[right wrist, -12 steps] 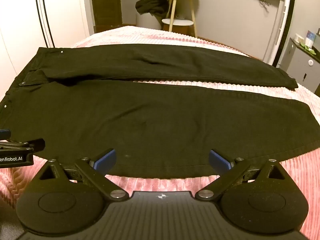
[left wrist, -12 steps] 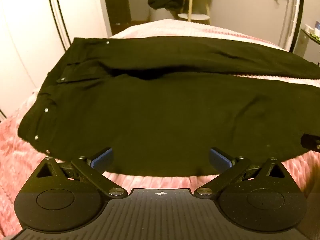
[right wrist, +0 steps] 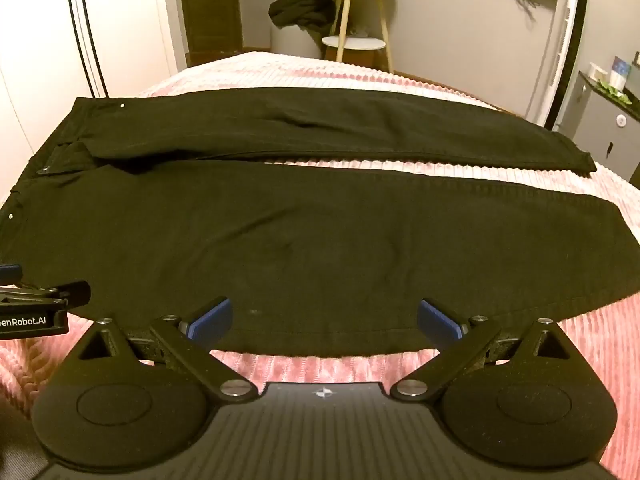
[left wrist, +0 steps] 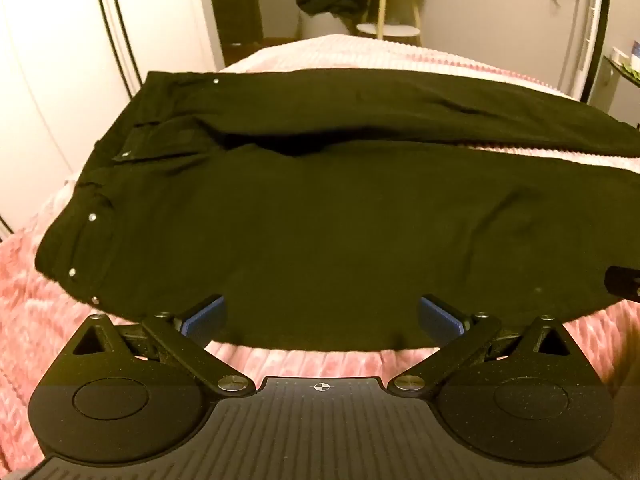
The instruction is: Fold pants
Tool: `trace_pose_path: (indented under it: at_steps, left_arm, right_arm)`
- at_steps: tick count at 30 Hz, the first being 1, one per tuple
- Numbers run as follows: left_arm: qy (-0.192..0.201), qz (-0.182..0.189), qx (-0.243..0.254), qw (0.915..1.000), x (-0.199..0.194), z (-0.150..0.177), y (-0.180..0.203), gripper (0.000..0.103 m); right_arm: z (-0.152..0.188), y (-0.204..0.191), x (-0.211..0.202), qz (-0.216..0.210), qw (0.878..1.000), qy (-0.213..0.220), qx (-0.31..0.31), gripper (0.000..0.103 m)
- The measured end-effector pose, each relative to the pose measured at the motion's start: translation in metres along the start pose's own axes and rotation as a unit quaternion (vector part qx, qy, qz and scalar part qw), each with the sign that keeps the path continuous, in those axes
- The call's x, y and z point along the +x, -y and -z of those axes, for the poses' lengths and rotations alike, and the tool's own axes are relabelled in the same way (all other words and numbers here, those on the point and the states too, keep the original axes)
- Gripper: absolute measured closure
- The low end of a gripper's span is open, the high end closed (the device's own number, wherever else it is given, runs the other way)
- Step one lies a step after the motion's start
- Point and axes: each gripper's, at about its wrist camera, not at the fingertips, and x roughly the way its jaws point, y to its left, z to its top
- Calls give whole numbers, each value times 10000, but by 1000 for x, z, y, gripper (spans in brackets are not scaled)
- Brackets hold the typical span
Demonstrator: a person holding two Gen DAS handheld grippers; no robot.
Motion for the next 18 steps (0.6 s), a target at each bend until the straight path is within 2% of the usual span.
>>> trace_pose_path:
  at_steps: [18]
  left_arm:
    - [-57,24,-36,10000,3,0,-1,0]
  right_arm:
    - [0,1,0,-28,10000,-11,50,4]
